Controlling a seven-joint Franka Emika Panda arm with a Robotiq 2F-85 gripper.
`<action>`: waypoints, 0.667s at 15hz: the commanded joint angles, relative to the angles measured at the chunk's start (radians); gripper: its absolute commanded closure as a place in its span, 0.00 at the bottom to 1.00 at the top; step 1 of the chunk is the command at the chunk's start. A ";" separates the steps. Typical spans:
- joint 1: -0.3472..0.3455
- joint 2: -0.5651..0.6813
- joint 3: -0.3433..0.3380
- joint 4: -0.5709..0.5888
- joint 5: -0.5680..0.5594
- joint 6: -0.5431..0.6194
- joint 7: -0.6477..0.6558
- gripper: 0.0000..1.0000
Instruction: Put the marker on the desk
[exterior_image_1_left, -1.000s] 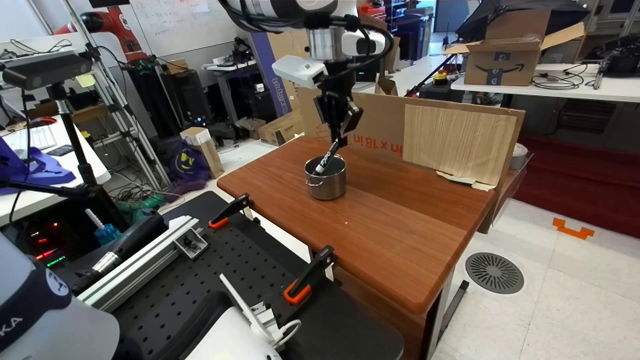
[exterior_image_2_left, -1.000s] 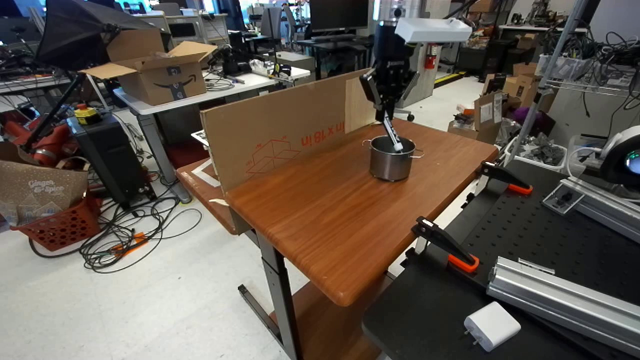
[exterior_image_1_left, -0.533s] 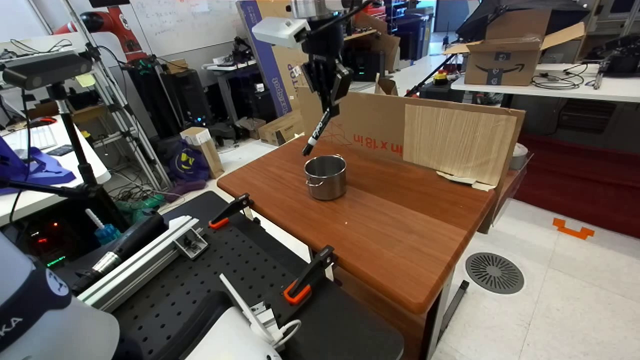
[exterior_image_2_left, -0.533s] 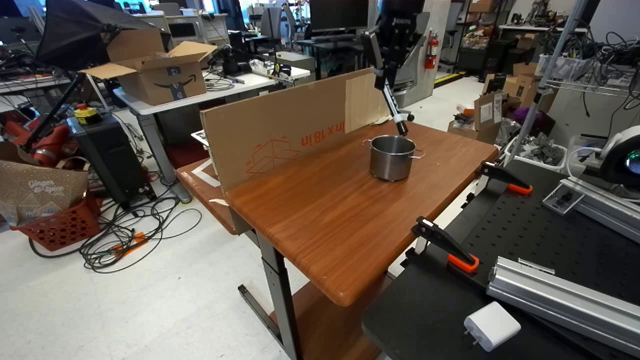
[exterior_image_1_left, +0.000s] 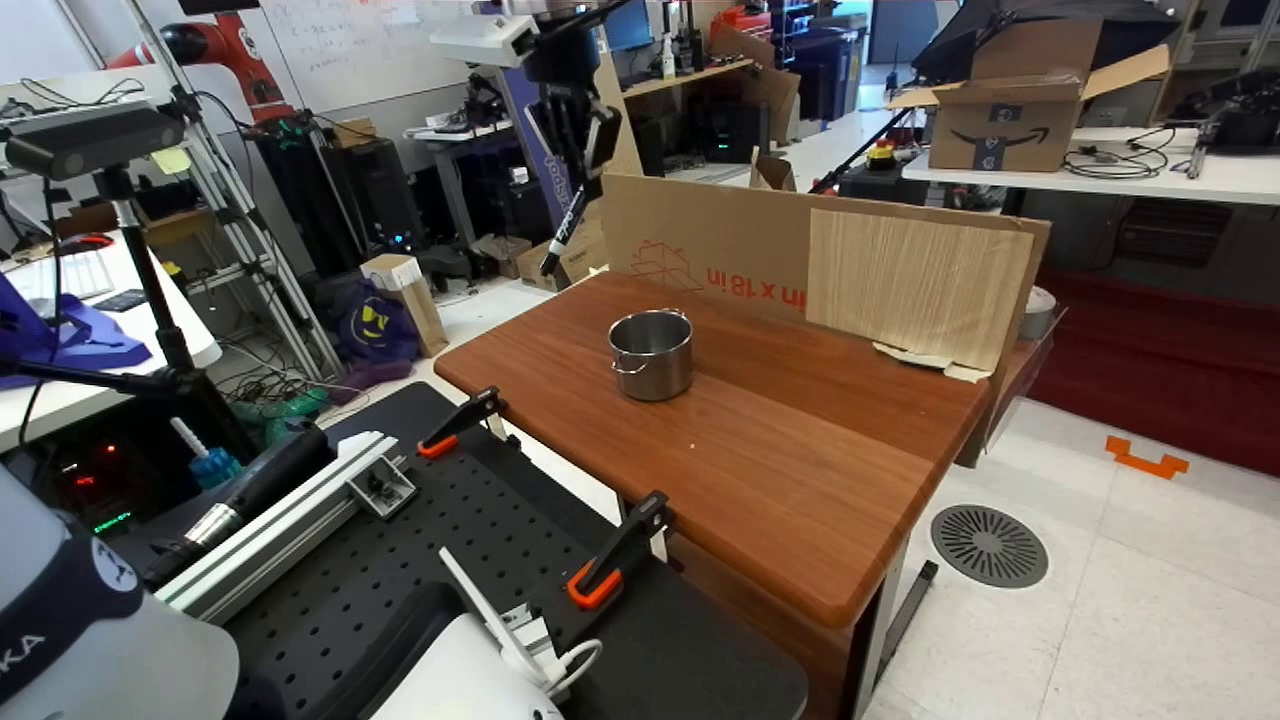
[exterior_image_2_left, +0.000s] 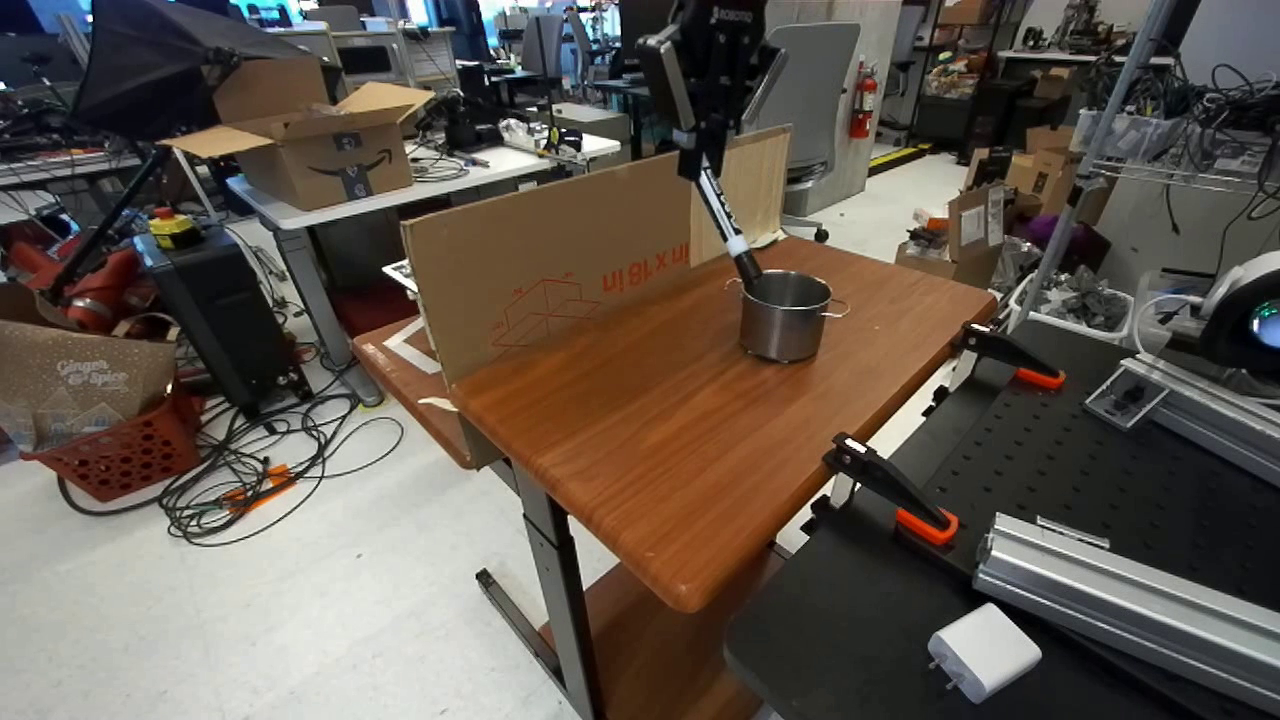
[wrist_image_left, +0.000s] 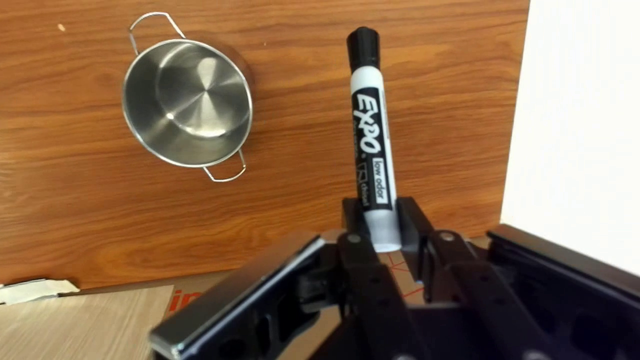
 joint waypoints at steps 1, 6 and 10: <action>0.017 0.077 0.008 0.062 -0.059 -0.025 0.056 0.95; 0.051 0.249 -0.013 0.175 -0.136 -0.043 0.105 0.95; 0.089 0.372 -0.047 0.257 -0.183 -0.025 0.155 0.95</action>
